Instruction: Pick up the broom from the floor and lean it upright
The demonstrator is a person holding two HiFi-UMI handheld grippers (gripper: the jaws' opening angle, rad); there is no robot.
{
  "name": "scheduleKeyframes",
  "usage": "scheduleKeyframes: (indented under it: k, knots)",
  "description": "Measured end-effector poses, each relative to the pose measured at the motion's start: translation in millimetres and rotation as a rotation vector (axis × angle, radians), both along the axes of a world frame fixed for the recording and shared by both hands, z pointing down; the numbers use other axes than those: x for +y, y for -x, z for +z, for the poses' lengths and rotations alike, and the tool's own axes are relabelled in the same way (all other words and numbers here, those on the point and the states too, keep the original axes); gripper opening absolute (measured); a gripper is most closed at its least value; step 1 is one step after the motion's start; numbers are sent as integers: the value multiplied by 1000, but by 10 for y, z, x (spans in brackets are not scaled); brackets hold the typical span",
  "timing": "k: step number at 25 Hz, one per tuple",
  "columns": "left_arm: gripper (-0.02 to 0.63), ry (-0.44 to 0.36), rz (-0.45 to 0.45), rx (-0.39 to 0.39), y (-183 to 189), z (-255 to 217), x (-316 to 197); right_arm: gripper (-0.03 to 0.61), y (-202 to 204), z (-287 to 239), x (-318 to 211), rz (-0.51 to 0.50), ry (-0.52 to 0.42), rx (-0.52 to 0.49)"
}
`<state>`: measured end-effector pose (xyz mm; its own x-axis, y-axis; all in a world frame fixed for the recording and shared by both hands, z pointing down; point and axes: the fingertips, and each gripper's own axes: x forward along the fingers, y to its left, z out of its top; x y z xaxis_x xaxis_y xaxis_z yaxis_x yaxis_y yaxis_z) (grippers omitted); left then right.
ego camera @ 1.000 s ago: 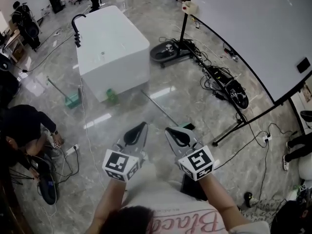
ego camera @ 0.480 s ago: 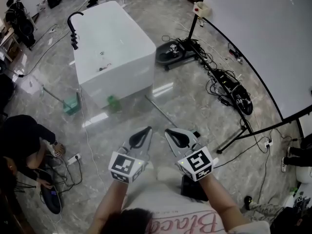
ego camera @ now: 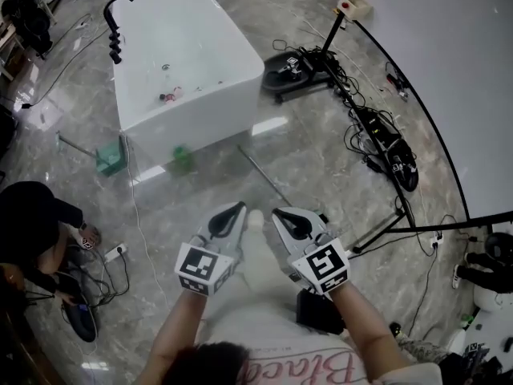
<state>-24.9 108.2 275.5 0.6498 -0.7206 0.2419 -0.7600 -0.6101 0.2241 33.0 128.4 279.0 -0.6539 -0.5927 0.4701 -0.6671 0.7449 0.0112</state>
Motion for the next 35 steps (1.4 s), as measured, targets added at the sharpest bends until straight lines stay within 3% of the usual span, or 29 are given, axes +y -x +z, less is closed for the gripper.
scheduleKeyframes:
  k: [3, 9, 17, 20, 24, 30, 35]
  knots:
    - [0, 22, -3, -8, 3, 76, -334, 3, -3, 40, -354, -3, -1, 5]
    - [0, 35, 10, -98, -161, 302, -955, 3, -60, 184, -991, -36, 33, -16]
    - [0, 130, 24, -85, -338, 636, -1587, 2, -253, 590, -1684, 1, 100, -30]
    - [0, 144, 21, -95, -311, 871, -1802, 2, -320, 894, -1859, 12, 144, -5]
    - [0, 179, -4, -107, -254, 1324, -2035, 3, -321, 1420, -1977, -30, 143, 137]
    - [0, 205, 47, -113, -313, 2008, -2376, 3, -239, 2225, -2363, 60, 218, 122]
    - [0, 282, 79, -139, -252, 2764, -2526, 3, -146, 3079, -2565, 91, 234, 184]
